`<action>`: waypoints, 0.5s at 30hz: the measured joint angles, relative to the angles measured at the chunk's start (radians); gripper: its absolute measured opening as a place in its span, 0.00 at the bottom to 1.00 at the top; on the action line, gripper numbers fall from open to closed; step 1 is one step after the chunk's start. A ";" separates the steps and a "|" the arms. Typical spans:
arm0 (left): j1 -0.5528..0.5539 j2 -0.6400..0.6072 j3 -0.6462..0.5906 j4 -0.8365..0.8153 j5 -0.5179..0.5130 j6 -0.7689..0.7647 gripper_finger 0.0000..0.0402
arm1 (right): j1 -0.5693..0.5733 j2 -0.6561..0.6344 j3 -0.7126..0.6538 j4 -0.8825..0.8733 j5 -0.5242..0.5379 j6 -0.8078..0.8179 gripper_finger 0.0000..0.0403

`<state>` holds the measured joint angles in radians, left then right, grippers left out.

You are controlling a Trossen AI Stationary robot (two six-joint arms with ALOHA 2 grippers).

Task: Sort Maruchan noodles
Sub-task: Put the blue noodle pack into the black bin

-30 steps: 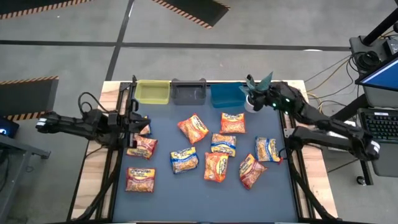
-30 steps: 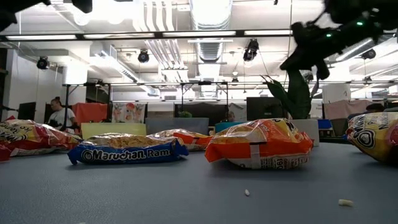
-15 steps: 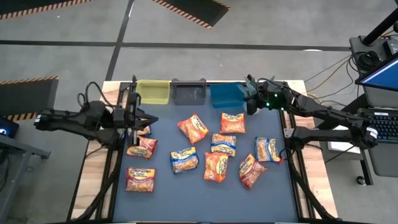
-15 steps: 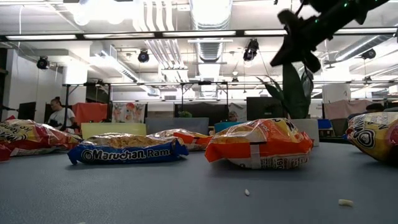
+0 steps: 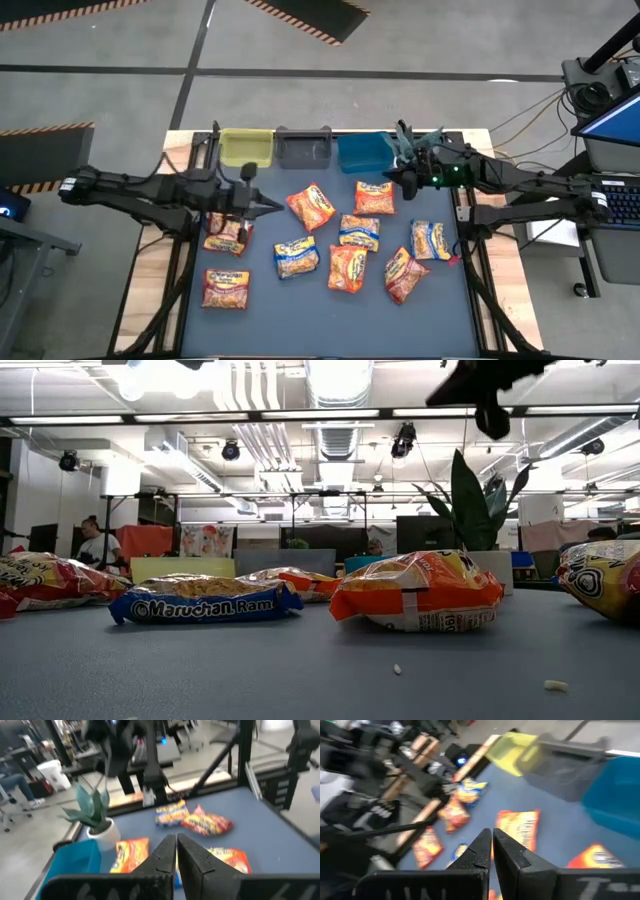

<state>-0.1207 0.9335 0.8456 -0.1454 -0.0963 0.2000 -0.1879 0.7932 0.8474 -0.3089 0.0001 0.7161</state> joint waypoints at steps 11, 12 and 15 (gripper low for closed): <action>0.005 0.176 -0.004 -0.038 0.002 0.248 0.00 | 0.271 0.137 0.128 -0.046 -0.004 0.333 0.02; 0.005 0.186 -0.004 -0.038 0.002 0.280 0.00 | 0.287 0.151 0.139 -0.074 -0.003 0.374 0.02; 0.008 0.214 -0.004 -0.036 0.015 0.343 0.00 | 0.324 0.190 0.170 -0.196 -0.003 0.483 0.02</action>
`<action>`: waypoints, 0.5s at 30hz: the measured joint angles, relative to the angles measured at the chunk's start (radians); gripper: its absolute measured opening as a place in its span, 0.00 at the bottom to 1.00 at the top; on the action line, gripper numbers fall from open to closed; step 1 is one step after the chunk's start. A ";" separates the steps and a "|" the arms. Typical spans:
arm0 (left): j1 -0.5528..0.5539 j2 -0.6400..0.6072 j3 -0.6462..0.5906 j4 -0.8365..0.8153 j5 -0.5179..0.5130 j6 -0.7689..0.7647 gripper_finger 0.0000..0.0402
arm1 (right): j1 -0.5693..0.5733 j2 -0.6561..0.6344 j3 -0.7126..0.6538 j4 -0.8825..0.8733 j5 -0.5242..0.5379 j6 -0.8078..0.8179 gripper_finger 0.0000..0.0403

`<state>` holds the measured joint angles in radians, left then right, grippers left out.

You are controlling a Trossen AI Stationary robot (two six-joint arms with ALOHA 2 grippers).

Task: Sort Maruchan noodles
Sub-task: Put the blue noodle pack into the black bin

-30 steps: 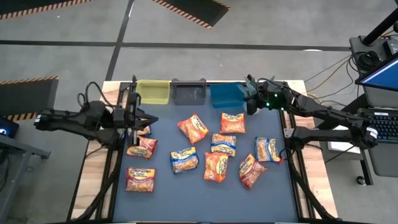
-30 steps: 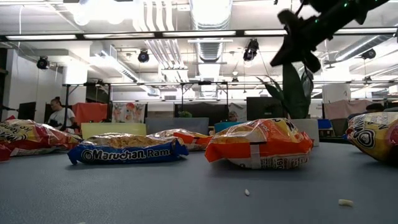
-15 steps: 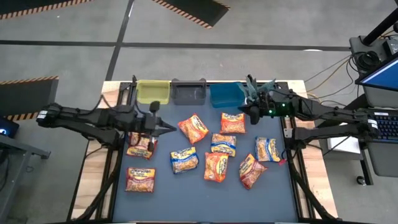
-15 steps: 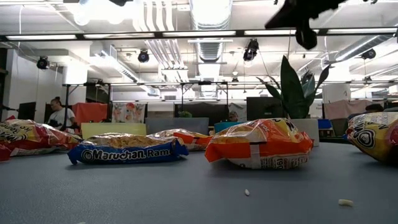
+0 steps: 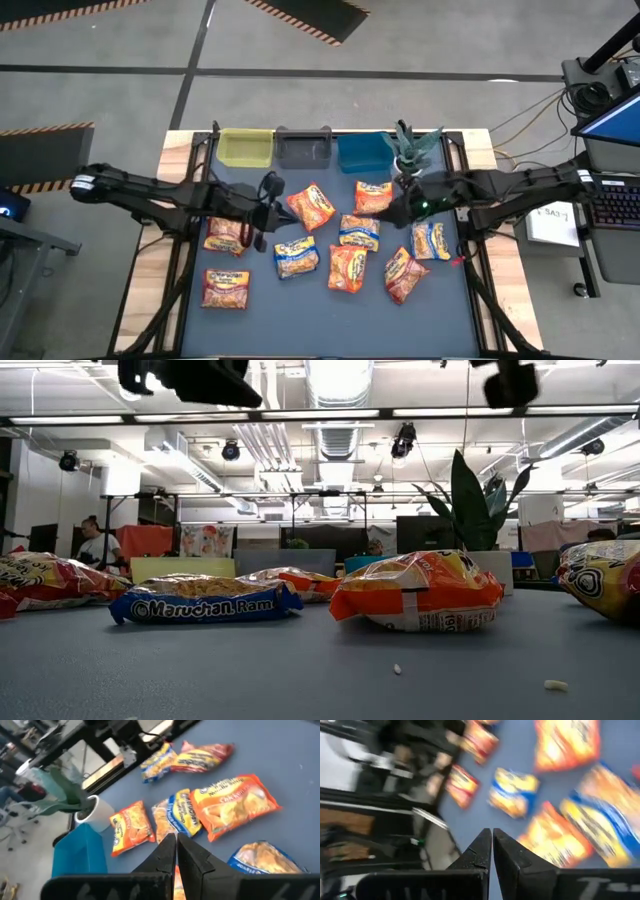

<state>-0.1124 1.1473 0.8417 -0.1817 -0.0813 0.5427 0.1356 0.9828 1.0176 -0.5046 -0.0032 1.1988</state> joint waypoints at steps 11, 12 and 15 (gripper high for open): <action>0.085 0.077 0.000 -0.129 0.101 -0.052 0.00 | 0.015 0.082 -0.021 -0.423 0.004 0.114 0.02; 0.093 0.084 0.000 -0.138 0.101 -0.060 0.00 | 0.013 0.082 -0.027 -0.433 0.004 0.111 0.02; 0.112 0.105 0.000 -0.135 0.101 -0.066 0.00 | 0.007 0.082 -0.041 -0.439 0.007 0.065 0.02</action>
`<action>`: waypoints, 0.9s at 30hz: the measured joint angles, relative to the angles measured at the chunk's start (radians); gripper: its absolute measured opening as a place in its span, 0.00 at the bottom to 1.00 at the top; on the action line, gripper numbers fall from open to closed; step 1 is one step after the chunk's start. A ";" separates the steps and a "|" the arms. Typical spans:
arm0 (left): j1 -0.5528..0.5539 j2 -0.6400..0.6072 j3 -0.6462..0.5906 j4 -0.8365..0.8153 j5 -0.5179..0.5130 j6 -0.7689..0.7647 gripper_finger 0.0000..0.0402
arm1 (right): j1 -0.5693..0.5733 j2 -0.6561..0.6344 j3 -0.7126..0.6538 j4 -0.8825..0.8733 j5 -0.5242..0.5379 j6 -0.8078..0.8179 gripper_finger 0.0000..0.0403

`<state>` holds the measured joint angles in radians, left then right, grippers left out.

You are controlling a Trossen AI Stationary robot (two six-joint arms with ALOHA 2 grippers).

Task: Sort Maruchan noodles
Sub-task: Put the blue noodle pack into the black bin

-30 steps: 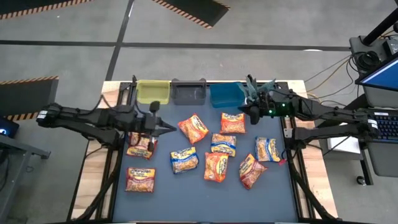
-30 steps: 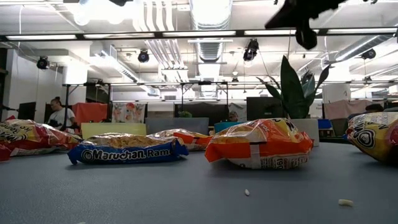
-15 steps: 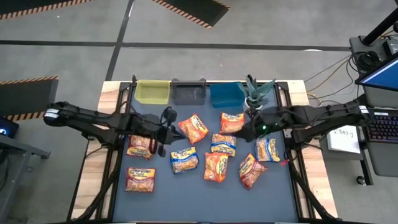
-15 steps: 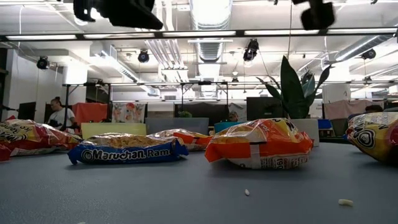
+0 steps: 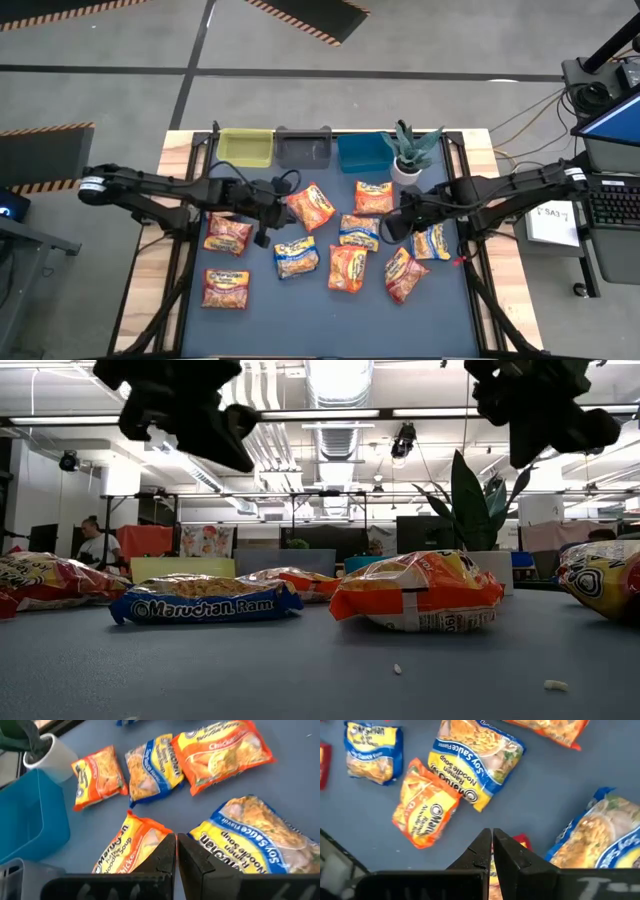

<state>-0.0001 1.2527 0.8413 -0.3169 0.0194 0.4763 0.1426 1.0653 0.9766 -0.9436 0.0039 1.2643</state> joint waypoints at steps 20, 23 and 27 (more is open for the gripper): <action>0.024 0.173 0.050 0.059 -0.001 -0.003 0.00 | -0.005 0.033 -0.004 0.154 0.019 -0.260 0.02; 0.024 0.188 0.056 0.046 -0.001 -0.003 0.00 | -0.005 0.046 -0.004 0.160 0.018 -0.260 0.02; 0.024 0.198 0.056 0.038 -0.001 -0.009 0.00 | -0.011 0.071 -0.004 0.165 0.027 -0.287 0.02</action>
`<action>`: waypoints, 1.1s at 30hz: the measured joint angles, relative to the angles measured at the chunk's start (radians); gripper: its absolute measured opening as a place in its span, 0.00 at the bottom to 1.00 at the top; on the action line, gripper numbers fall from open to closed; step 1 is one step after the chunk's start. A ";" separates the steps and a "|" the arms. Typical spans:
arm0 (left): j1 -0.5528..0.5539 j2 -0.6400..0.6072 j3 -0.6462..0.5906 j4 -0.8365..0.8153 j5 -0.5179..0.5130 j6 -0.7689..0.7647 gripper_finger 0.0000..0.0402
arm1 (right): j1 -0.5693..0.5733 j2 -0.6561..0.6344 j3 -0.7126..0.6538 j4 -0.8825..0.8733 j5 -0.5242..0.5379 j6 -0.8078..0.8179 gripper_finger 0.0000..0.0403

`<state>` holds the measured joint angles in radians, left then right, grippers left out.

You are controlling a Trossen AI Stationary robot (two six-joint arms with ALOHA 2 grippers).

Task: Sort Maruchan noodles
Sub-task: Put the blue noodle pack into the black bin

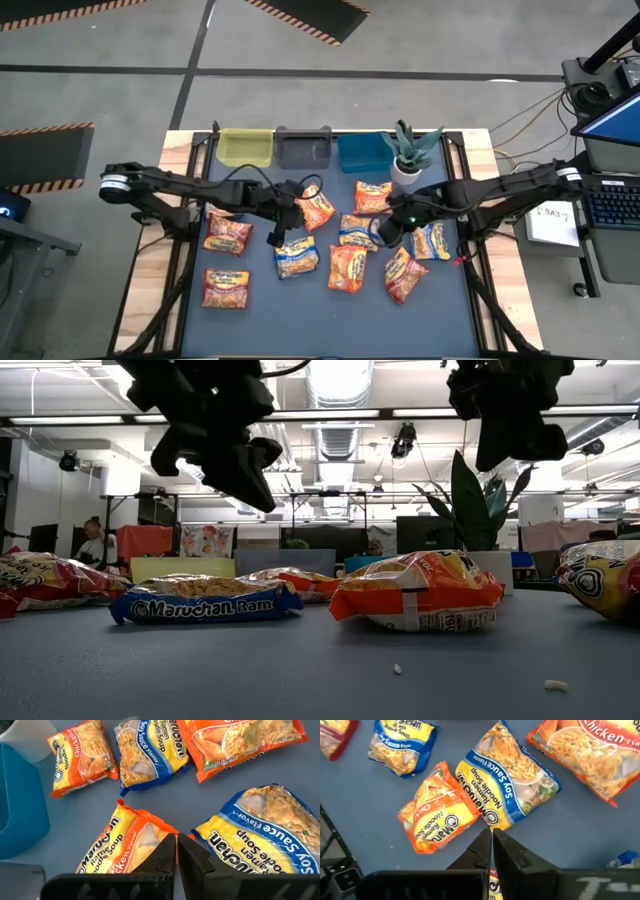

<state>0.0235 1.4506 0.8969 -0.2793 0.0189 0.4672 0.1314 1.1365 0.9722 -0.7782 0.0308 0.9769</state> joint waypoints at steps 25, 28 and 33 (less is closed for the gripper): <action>0.005 0.014 -0.003 -0.030 0.098 -0.158 0.00 | 0.017 0.033 0.000 -0.116 -0.038 0.140 0.28; 0.003 0.015 -0.003 -0.019 0.098 -0.166 0.00 | 0.029 0.030 0.000 -0.115 -0.024 0.101 0.39; 0.001 0.014 -0.004 -0.039 0.100 -0.208 0.00 | 0.078 0.005 -0.024 -0.119 0.045 0.095 0.52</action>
<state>0.0246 1.4647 0.8931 -0.3183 0.1188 0.2587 0.2091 1.1410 0.9487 -0.8971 0.0755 1.0722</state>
